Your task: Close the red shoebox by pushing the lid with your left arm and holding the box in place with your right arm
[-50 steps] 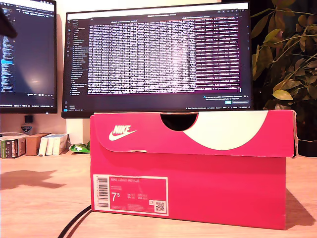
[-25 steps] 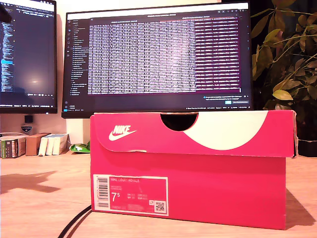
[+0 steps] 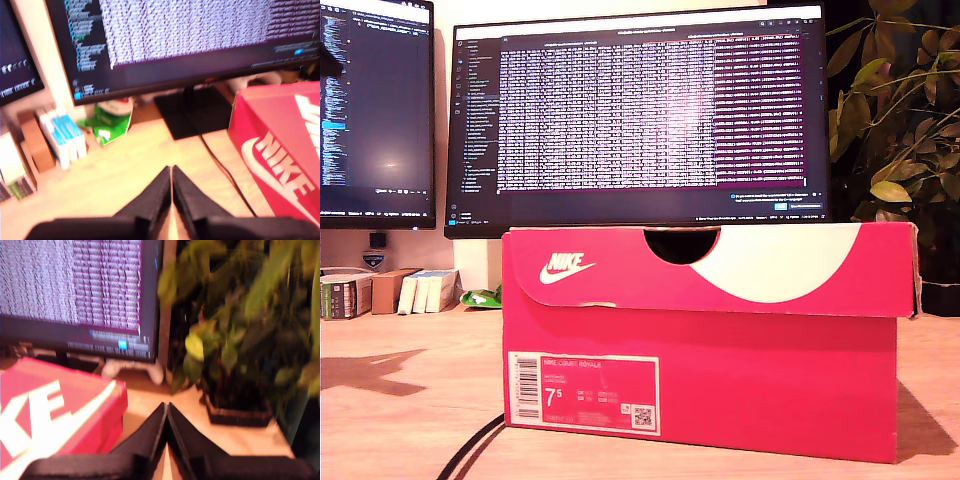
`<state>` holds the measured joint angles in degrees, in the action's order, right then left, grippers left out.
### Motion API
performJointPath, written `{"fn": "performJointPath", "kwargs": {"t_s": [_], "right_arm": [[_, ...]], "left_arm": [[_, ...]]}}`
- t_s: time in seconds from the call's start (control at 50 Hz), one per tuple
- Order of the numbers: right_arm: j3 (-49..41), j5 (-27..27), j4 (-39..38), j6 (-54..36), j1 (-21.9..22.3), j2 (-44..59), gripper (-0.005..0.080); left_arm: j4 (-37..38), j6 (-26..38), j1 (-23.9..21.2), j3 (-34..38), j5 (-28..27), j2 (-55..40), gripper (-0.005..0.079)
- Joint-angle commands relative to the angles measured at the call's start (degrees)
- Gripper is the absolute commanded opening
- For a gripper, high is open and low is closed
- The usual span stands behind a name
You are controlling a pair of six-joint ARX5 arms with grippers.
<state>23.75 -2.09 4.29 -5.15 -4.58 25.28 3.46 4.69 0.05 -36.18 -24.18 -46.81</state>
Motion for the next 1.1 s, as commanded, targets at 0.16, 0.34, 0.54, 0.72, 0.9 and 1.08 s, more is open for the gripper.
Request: {"fn": "performJointPath", "kwargs": {"t_s": [0.16, 0.34, 0.54, 0.72, 0.9, 1.08], "right_arm": [[-1.0, -6.6, 0.7, 0.6, 0.3, -8.9, -0.0012], [-1.2, -7.3, 3.8, 0.5, 0.3, -13.8, -0.0012], [-3.2, -7.2, 4.0, 3.9, 0.3, -16.3, -0.0012], [-5.1, -6.8, 1.4, 5.0, 0.3, -17.4, -0.0012], [-8.8, -6.3, -1.2, 4.9, 0.3, -19.1, -0.0012], [-11.9, -6.0, -3.7, 4.2, 0.3, -22.3, -0.0012]], "left_arm": [[-5.0, -1.6, 0.2, 7.5, 2.6, 2.0, -0.0019], [-5.7, -1.8, 0.2, 9.2, 5.2, 4.5, -0.0019], [-8.3, -3.4, 0.2, 12.0, 7.2, 8.2, -0.0019], [-9.8, -4.5, 0.1, 14.8, 8.0, 11.4, -0.0019], [-11.3, -4.7, 0.2, 17.8, 9.5, 14.9, -0.0019], [-12.4, -4.7, 0.2, 21.5, 9.8, 18.2, -0.0019]]}}
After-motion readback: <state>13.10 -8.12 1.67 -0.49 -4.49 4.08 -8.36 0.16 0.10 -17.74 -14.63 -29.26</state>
